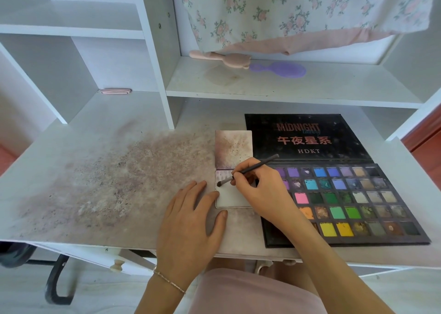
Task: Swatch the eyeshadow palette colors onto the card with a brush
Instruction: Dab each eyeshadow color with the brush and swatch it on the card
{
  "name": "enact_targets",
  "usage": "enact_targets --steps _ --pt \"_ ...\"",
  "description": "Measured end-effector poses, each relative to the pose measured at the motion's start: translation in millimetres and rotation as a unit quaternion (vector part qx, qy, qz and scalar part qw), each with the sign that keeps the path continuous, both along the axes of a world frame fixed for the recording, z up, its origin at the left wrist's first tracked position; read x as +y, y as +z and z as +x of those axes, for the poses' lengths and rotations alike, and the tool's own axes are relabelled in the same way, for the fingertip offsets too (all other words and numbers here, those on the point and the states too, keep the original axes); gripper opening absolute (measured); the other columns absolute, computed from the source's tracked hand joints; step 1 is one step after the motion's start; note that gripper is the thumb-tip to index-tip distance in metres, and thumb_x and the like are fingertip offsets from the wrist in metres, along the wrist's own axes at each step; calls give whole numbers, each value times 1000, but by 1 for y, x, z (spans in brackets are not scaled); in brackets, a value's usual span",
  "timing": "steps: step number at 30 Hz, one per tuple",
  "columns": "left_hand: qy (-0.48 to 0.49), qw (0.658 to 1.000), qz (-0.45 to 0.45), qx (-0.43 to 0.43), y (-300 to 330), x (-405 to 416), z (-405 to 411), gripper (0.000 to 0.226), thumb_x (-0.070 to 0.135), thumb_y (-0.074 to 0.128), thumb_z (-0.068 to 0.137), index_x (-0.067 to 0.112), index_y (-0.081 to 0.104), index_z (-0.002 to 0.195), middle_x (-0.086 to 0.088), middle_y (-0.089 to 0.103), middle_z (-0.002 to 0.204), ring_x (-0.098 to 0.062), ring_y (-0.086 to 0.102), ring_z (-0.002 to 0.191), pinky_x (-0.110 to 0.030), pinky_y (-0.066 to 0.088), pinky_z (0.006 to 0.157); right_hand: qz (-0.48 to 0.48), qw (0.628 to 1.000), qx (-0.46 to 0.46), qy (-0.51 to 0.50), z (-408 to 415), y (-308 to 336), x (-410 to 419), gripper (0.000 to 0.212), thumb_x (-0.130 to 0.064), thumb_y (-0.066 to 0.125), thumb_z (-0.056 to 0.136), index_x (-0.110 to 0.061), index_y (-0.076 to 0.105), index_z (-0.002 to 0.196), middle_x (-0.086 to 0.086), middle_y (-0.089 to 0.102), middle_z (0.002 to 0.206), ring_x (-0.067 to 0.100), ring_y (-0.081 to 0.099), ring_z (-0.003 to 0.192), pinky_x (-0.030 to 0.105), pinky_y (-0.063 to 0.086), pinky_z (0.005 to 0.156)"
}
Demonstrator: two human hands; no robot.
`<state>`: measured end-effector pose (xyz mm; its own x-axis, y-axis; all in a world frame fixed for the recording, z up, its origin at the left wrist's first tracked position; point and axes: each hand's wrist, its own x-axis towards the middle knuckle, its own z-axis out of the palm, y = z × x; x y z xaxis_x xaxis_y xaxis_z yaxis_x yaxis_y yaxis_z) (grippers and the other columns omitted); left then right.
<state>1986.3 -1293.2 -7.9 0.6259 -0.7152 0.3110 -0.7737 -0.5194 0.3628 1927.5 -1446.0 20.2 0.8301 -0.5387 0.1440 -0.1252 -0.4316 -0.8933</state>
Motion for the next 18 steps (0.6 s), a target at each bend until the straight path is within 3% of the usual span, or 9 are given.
enact_targets --steps 8,14,18 --pt "-1 1000 -1 -15 1 0 0 44 43 43 83 15 68 106 -9 63 118 -28 57 114 -40 37 98 7 1000 4 0 -1 0 0 20 -13 56 86 -31 53 78 -2 65 80 8 62 78 12 49 69" --pt "-3 1000 1 -6 2 0 0 44 44 43 83 15 67 107 -8 63 119 -27 57 114 -43 42 97 58 995 -79 -32 -4 7 -2 23 -6 51 88 -29 57 87 -8 64 80 0 63 79 16 51 73" --pt "-1 1000 5 -1 3 1 -1 48 45 41 83 14 66 109 -8 63 118 -27 57 113 -46 44 96 75 987 -120 -71 -20 17 -16 24 -3 48 90 -24 59 90 -6 66 76 0 62 70 13 51 66"
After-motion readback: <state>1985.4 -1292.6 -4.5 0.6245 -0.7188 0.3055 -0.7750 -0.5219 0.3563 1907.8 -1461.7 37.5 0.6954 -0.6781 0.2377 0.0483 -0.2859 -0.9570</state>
